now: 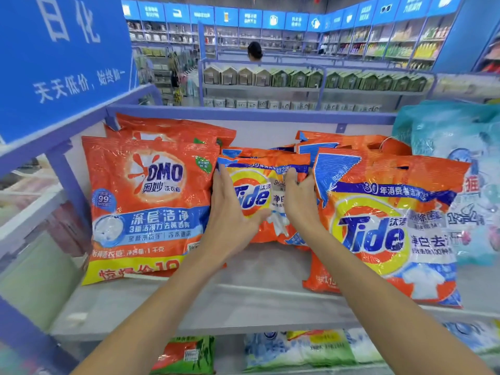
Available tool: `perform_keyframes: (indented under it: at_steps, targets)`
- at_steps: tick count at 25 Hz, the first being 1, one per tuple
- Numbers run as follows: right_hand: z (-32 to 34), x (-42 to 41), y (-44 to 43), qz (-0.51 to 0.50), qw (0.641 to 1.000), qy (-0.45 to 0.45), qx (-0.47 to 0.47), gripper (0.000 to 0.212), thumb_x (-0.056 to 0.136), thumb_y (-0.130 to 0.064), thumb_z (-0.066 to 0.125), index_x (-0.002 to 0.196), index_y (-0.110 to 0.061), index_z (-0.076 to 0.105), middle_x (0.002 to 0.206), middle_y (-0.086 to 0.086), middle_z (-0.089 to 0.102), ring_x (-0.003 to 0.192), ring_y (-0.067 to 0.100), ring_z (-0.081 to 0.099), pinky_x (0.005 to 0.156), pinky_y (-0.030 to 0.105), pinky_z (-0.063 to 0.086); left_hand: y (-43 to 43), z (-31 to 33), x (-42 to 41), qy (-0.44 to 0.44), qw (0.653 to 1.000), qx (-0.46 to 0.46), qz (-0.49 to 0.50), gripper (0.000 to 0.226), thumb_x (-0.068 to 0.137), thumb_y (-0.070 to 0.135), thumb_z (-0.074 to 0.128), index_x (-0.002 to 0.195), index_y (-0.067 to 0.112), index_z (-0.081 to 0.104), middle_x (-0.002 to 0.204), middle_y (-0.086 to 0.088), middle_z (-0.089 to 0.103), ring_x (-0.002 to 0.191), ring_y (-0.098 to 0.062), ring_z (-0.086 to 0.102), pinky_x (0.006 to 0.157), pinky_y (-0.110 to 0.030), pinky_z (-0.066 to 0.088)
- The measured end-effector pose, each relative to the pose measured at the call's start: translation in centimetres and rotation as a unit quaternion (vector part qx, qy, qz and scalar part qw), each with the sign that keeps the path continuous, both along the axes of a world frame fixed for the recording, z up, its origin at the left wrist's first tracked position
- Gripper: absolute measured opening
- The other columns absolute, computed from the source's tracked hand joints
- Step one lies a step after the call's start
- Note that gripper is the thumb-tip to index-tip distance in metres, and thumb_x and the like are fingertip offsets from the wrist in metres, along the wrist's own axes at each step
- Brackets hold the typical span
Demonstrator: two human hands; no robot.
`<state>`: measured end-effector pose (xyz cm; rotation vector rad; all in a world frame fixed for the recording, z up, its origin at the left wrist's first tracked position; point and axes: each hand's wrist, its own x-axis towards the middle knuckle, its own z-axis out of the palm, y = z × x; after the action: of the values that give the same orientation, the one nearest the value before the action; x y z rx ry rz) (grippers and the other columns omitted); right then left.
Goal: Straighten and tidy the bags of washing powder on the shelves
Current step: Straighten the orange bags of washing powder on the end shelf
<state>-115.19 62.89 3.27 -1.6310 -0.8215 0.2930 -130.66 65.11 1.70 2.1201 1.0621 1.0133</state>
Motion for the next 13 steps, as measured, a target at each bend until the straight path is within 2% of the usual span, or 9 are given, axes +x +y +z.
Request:
perform_keyframes:
  at_steps: [2, 4, 7, 9, 11, 13]
  targets:
    - [-0.1, -0.6, 0.2, -0.052, 0.999, -0.005, -0.01, 0.057, 0.104, -0.043, 0.041, 0.151, -0.012, 0.031, 0.144, 0.008, 0.055, 0.133, 0.031, 0.051, 0.107, 0.042, 0.04, -0.6, -0.9, -0.2, 0.06, 0.998, 0.029, -0.018, 0.122, 0.088, 0.051, 0.072, 0.159, 0.019, -0.022, 0.162, -0.005, -0.037, 0.151, -0.016, -0.03, 0.124, -0.034, -0.006]
    - [-0.1, -1.7, 0.5, -0.093, 0.995, -0.04, -0.018, 0.057, 0.106, -0.042, 0.04, 0.152, -0.011, 0.028, 0.14, 0.013, 0.06, 0.127, 0.035, 0.056, 0.101, 0.044, 0.046, -0.2, -1.7, 0.0, 0.112, 0.993, 0.043, -0.019, 0.116, 0.091, 0.058, 0.061, 0.154, 0.019, -0.028, 0.154, -0.01, -0.048, 0.143, -0.021, -0.042, 0.123, -0.039, -0.013]
    - [0.1, -2.1, 0.8, -0.086, 0.995, -0.047, -0.027, 0.063, 0.103, -0.048, 0.036, 0.152, -0.012, 0.023, 0.138, 0.015, 0.06, 0.126, 0.037, 0.057, 0.1, 0.051, 0.048, 0.4, -2.5, 0.1, 0.189, 0.973, 0.135, 0.005, 0.097, 0.094, 0.074, 0.025, 0.157, 0.019, -0.025, 0.154, -0.018, -0.042, 0.145, -0.034, -0.037, 0.124, -0.047, -0.012]
    - [-0.1, -1.6, 0.3, -0.05, 0.997, -0.055, -0.023, 0.078, 0.093, -0.056, 0.04, 0.154, -0.013, 0.016, 0.15, 0.012, 0.05, 0.137, 0.032, 0.049, 0.109, 0.051, 0.043, 0.2, -3.2, 0.0, 0.219, 0.961, 0.172, 0.001, 0.094, 0.092, 0.077, 0.002, 0.158, 0.014, -0.02, 0.159, -0.02, -0.035, 0.149, -0.035, -0.033, 0.122, -0.046, -0.015]
    - [-0.7, -1.3, -1.5, -0.02, 0.992, -0.12, -0.021, 0.094, 0.088, -0.054, 0.053, 0.158, -0.012, 0.006, 0.163, 0.011, 0.031, 0.149, 0.028, 0.033, 0.119, 0.048, 0.034, -0.4, -3.8, -0.1, 0.233, 0.958, 0.166, -0.015, 0.085, 0.095, 0.07, 0.006, 0.155, 0.017, -0.025, 0.159, -0.016, -0.039, 0.149, -0.03, -0.037, 0.121, -0.044, -0.019]
    - [-1.7, -1.2, -3.4, 0.016, 0.983, -0.182, -0.021, 0.099, 0.091, -0.036, 0.066, 0.159, -0.007, 0.001, 0.167, 0.012, 0.017, 0.154, 0.027, 0.022, 0.123, 0.046, 0.027, -1.0, -3.9, -0.4, 0.249, 0.955, 0.162, -0.022, 0.082, 0.097, 0.065, 0.014, 0.152, 0.023, -0.031, 0.158, -0.012, -0.043, 0.147, -0.027, -0.04, 0.121, -0.043, -0.019]
